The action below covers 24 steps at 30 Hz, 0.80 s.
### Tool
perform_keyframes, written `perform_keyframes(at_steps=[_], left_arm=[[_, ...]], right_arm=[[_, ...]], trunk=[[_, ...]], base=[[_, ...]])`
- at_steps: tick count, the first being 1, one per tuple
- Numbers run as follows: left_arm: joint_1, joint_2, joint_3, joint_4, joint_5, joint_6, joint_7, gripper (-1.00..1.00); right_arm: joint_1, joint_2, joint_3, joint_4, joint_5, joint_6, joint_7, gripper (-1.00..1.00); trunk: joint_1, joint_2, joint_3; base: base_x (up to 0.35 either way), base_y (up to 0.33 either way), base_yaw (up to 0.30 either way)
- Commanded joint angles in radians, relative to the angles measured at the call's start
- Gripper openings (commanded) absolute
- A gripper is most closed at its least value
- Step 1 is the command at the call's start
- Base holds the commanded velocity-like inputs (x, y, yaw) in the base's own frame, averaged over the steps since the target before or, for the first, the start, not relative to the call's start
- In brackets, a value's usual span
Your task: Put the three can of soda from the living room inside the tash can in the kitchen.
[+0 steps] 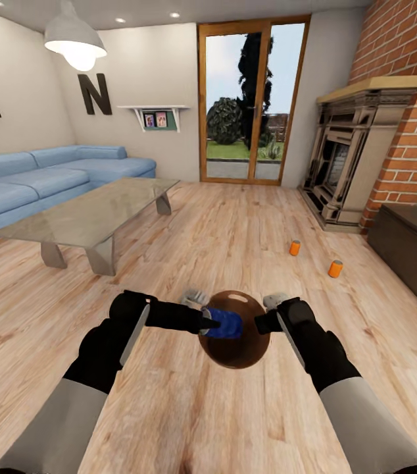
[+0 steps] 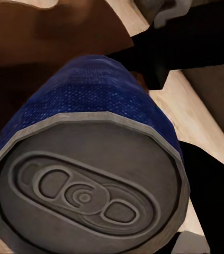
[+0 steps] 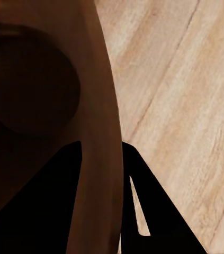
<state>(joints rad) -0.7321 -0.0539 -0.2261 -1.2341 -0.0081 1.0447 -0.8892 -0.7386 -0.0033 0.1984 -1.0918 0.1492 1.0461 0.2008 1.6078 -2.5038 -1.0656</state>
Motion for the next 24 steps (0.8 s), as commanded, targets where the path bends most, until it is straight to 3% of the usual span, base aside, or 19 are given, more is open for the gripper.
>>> perform_keyframes(at_steps=[1,5,8,10,13,24], left_arm=[[0.000,-0.008,-0.001,0.008,0.006,0.002,0.032,-1.00],[0.000,-0.020,-0.002,0.019,0.007,0.002,0.101,-1.00],[0.000,-0.026,-0.002,0.022,0.008,0.002,0.123,-1.00],[0.000,-0.030,-0.002,0.022,0.007,0.002,0.128,-1.00],[0.000,-0.045,-0.002,0.061,0.013,-0.010,0.214,-1.00],[0.000,-0.066,-0.002,0.183,0.009,-0.111,0.269,-1.00]], right_arm=[[-0.002,0.007,0.000,-0.001,-0.015,0.001,0.002,-1.00],[-0.006,0.020,0.003,-0.004,-0.015,0.001,0.002,-1.00],[-0.011,0.036,0.051,-0.007,-0.012,0.001,0.002,-1.00],[-0.012,0.039,0.059,-0.007,-0.012,0.001,0.001,-1.00],[-0.013,0.054,0.075,-0.010,-0.011,0.001,0.001,-1.00],[-0.013,0.061,0.082,-0.011,-0.011,0.001,0.000,-1.00]], trunk=[[0.000,0.000,0.000],[0.000,0.000,0.000],[0.000,0.000,0.000],[0.000,0.000,0.000],[0.000,0.000,0.000],[0.000,0.000,0.000]], base=[[0.000,0.000,0.000],[0.000,0.000,0.000],[0.000,0.000,0.000],[0.000,0.000,0.000],[0.000,0.000,0.000],[0.000,0.000,0.000]])
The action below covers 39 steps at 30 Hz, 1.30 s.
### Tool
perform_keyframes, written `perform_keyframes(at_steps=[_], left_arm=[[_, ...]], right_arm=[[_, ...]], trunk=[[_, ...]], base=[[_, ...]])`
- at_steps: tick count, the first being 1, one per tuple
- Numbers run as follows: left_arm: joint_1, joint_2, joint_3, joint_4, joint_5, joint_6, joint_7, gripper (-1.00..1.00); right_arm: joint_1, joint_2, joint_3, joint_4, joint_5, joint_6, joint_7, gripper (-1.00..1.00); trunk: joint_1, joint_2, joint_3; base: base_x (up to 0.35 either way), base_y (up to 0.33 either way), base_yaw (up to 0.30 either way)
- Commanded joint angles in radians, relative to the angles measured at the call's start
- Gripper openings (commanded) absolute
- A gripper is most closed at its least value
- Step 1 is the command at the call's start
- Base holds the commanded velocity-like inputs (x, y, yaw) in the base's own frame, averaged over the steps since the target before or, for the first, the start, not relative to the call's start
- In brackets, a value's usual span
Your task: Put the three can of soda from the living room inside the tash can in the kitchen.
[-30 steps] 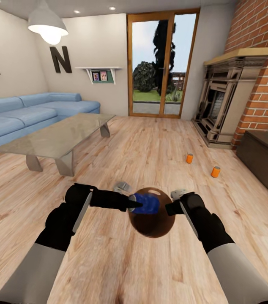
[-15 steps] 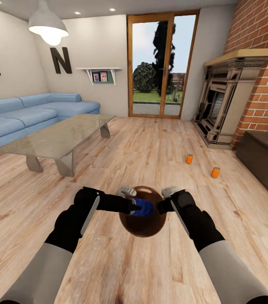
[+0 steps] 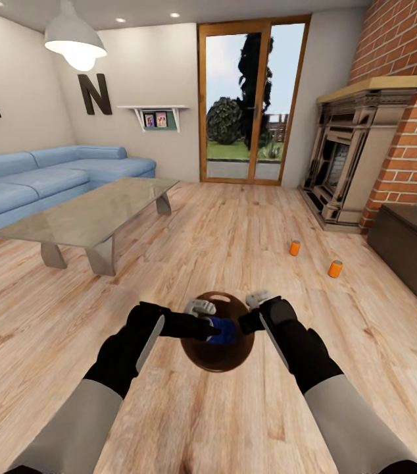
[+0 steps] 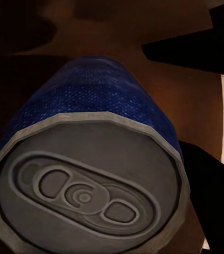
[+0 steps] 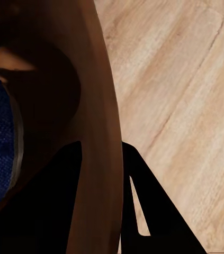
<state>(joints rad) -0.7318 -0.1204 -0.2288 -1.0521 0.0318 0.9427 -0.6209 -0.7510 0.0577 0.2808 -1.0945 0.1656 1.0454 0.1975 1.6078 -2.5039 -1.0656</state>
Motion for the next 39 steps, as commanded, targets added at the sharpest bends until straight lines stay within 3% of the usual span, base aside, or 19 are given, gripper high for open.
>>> perform_keyframes(at_steps=[1,8,12,18,27,39], left_arm=[[0.000,0.000,0.000,0.014,-0.030,-0.019,0.013,-1.00],[0.000,-0.001,0.000,0.049,-0.030,-0.039,0.052,-1.00],[0.000,-0.008,0.000,0.068,-0.026,-0.065,0.126,-1.00],[0.000,-0.012,-0.009,0.087,-0.027,-0.072,0.148,-1.00],[0.000,-0.016,-0.060,0.092,-0.027,-0.067,0.166,-1.00],[0.002,-0.021,-0.132,0.092,-0.025,-0.063,0.168,-1.00]], right_arm=[[-0.001,0.000,0.001,-0.008,-0.028,0.002,0.003,-1.00],[-0.001,0.001,0.002,-0.008,-0.028,0.002,0.003,-1.00],[-0.001,0.001,0.003,-0.008,-0.028,0.002,0.003,-1.00],[-0.001,0.006,0.003,-0.008,-0.028,0.002,0.003,-1.00],[-0.001,0.019,0.003,-0.007,-0.031,0.002,-0.050,-1.00],[-0.001,0.022,0.002,-0.003,-0.033,0.002,-0.062,-1.00]], trunk=[[0.000,0.000,0.000],[0.000,0.000,0.000],[0.000,0.000,0.000],[0.000,0.000,0.000],[0.000,0.000,0.000],[0.000,0.000,0.000]], base=[[0.000,0.000,0.000],[0.000,0.000,0.000],[0.000,0.000,0.000],[0.000,0.000,0.000],[0.000,0.000,0.000],[0.000,0.000,0.000]])
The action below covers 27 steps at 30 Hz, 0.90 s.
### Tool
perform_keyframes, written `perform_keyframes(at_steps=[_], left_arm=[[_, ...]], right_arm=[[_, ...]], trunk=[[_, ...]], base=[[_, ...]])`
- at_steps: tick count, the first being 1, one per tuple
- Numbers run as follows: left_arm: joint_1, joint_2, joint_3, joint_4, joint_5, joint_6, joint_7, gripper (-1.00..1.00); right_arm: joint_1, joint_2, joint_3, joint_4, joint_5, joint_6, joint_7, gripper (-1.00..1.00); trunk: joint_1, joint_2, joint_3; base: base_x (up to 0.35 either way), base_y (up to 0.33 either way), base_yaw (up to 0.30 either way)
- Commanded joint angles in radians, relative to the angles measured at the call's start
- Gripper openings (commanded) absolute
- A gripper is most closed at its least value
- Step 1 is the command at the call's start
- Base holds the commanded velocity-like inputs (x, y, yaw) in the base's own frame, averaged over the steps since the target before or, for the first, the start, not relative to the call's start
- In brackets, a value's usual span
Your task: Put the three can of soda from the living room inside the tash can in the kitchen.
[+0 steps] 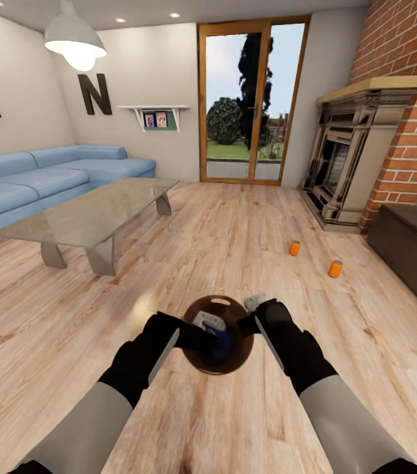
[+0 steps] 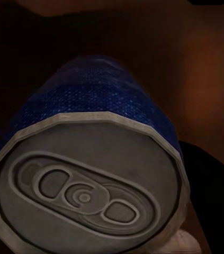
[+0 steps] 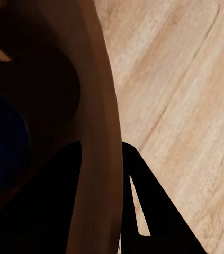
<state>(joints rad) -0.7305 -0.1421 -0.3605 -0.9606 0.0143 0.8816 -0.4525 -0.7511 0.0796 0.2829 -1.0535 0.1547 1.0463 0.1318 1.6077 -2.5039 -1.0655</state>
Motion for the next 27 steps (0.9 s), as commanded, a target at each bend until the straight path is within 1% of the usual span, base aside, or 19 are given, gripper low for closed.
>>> perform_keyframes(at_steps=[1,5,11,12,21,27], left_arm=[[0.000,-0.001,-0.005,0.000,-0.008,0.000,0.000,-1.00],[0.001,-0.002,-0.016,0.000,-0.007,0.003,-0.001,-1.00],[0.001,-0.003,-0.019,0.006,-0.008,0.002,-0.001,-1.00],[0.000,-0.003,-0.019,0.009,-0.008,0.001,0.000,1.00],[0.001,-0.002,-0.019,0.013,-0.007,-0.001,0.000,1.00],[0.008,0.005,-0.020,-0.009,-0.004,-0.006,-0.007,1.00]], right_arm=[[-0.001,0.000,0.000,-0.044,-0.023,0.001,0.003,-1.00],[-0.001,-0.001,0.000,-0.042,-0.022,0.001,0.003,-1.00],[-0.001,-0.001,0.001,-0.040,-0.023,0.001,0.003,-1.00],[-0.001,-0.001,0.000,-0.039,-0.023,0.001,0.003,-1.00],[-0.001,-0.001,0.001,-0.036,-0.023,0.001,0.003,-1.00],[-0.001,-0.001,0.000,-0.036,-0.023,0.001,0.003,-1.00]], trunk=[[0.000,0.000,0.000],[0.000,0.000,0.000],[0.000,0.000,0.000],[0.000,0.000,0.000],[0.000,0.000,0.000],[0.000,0.000,0.000]], base=[[0.000,0.000,0.000],[0.000,0.000,0.000],[0.000,0.000,0.000],[0.000,0.000,0.000],[0.000,0.000,0.000],[0.000,0.000,0.000]])
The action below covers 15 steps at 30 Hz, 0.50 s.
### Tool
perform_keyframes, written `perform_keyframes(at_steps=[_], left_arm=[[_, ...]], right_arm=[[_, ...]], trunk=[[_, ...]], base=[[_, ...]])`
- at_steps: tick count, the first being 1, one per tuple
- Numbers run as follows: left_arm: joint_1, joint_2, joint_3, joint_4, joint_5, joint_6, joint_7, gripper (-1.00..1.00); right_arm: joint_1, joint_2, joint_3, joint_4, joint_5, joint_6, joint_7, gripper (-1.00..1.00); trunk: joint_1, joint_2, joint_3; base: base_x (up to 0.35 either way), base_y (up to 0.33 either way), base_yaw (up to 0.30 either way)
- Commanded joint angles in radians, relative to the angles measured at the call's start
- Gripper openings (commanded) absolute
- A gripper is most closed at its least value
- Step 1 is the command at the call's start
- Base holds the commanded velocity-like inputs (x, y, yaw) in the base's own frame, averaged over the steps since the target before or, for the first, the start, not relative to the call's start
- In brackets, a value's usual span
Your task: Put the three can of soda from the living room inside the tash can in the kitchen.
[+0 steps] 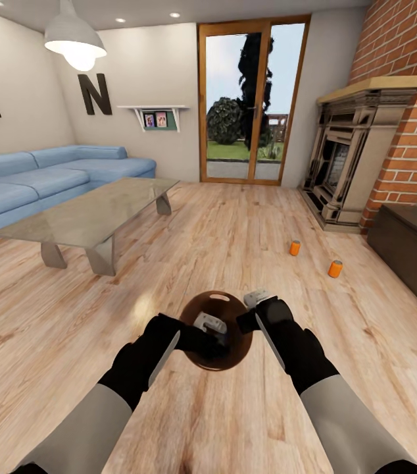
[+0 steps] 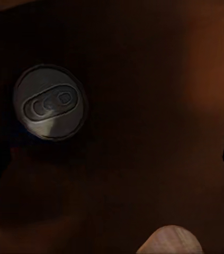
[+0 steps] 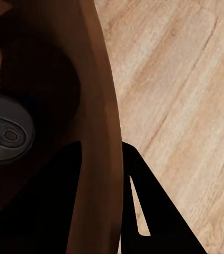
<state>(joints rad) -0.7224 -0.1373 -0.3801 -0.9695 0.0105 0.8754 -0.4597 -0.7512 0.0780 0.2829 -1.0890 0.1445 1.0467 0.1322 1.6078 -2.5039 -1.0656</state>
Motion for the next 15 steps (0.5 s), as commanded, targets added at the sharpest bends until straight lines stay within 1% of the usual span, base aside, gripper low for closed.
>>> perform_keyframes(at_steps=[1,3,6,8,9,10,11,13,14,15], left_arm=[[0.002,0.003,0.000,-0.014,0.000,-0.002,-0.002,1.00],[0.004,0.006,0.000,-0.035,0.000,-0.002,-0.004,1.00],[0.008,0.011,0.004,-0.153,0.004,0.002,-0.009,1.00],[0.017,0.016,0.006,-0.196,0.004,0.005,-0.012,1.00],[0.032,0.026,0.007,-0.240,0.004,0.007,-0.019,1.00],[0.042,0.033,0.008,-0.263,0.005,0.008,-0.024,1.00],[0.062,0.055,0.009,-0.317,0.005,0.011,-0.042,1.00],[0.082,0.081,0.010,-0.368,0.005,0.015,-0.064,1.00],[0.100,0.108,0.012,-0.408,0.005,0.019,-0.084,1.00],[0.108,0.123,0.013,-0.424,0.005,0.020,-0.094,1.00]], right_arm=[[0.000,0.000,0.000,-0.001,-0.013,0.000,0.003,-1.00],[0.000,-0.001,0.000,0.000,-0.013,0.000,0.003,-1.00],[0.000,-0.001,-0.001,0.000,-0.013,0.000,0.003,-1.00],[0.000,-0.002,-0.003,0.000,-0.013,0.000,0.003,-1.00],[0.000,-0.002,-0.004,0.000,-0.014,0.000,0.003,-1.00],[0.000,-0.003,-0.005,0.000,-0.014,0.000,0.004,-1.00],[0.000,-0.006,-0.009,0.000,-0.014,0.000,0.004,-1.00],[0.001,-0.009,-0.012,0.000,-0.015,0.000,0.005,-1.00],[0.001,-0.011,-0.015,0.000,-0.015,0.000,0.006,-1.00],[0.001,-0.012,-0.016,0.000,-0.015,0.000,0.006,-1.00]], trunk=[[0.000,0.000,0.000],[0.000,0.000,0.000],[0.000,0.000,0.000],[0.000,0.000,0.000],[0.000,0.000,0.000],[0.000,0.000,0.000],[0.000,0.000,0.000],[0.000,0.000,0.000],[0.000,0.000,0.000],[0.000,0.000,0.000]], base=[[0.000,0.000,0.000],[0.000,0.000,0.000],[0.000,0.000,0.000],[0.000,0.000,0.000],[0.000,0.000,0.000],[0.000,0.000,0.000],[0.000,0.000,0.000],[0.000,0.000,0.000],[0.000,0.000,0.000],[0.000,0.000,0.000]])
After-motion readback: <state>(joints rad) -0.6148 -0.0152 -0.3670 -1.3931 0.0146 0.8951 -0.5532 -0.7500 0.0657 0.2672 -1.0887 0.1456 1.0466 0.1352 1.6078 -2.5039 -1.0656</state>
